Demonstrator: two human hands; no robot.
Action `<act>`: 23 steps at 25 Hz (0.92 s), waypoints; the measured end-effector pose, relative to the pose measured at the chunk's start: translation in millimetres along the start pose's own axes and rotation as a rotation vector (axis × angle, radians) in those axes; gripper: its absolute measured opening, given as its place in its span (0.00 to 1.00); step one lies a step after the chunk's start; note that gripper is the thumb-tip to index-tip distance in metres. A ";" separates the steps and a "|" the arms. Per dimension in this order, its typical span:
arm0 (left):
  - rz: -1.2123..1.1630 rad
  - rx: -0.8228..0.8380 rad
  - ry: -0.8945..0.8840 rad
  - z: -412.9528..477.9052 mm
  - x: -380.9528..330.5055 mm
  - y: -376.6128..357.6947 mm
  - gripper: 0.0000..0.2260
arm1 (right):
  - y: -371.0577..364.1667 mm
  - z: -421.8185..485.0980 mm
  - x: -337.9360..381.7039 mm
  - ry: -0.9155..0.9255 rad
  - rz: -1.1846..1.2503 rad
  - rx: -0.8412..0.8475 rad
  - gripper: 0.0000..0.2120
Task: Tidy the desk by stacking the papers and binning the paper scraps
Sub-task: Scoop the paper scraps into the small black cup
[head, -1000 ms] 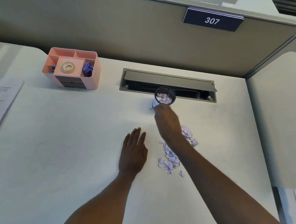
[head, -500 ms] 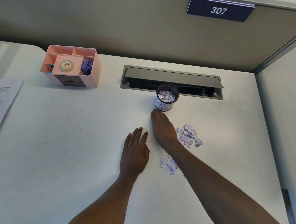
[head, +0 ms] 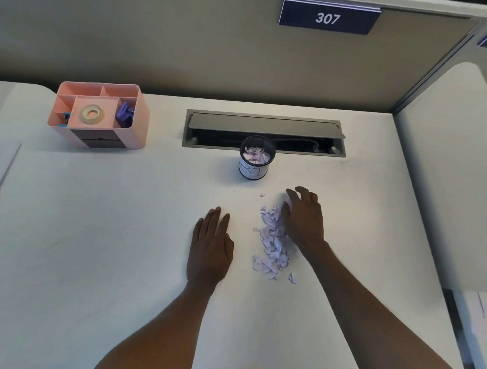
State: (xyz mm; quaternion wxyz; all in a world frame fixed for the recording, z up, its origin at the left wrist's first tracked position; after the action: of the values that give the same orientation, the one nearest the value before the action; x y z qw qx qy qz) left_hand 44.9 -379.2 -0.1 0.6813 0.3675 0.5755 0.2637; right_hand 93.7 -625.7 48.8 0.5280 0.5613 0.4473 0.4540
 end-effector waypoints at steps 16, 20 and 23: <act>-0.009 0.003 0.007 0.3 -0.6 -0.5 0.23 | -5.1 -30.7 15.7 0.200 0.040 0.145 0.13; -0.028 -0.007 -0.003 0.2 1.8 -1.8 0.23 | 15.9 -18.0 10.1 0.041 0.370 0.066 0.07; -0.037 -0.008 -0.008 0.4 1.2 -2.1 0.23 | 49.6 -7.9 6.2 -0.044 0.477 0.072 0.04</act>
State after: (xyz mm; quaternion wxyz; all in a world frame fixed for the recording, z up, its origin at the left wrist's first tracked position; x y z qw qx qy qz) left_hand 45.4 -379.6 -2.4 0.6899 0.3551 0.5783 0.2521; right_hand 88.2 -620.3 98.8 0.3951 0.6792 0.3064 0.5373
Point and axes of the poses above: each hand's wrist, its own z-axis towards the middle knuckle, its own y-axis out of the back of the hand, x = y × z, the point moved 3 cm from there along z, towards the middle knuckle, and after that the axes turned 12 degrees about -z, right-handed, at the moved point
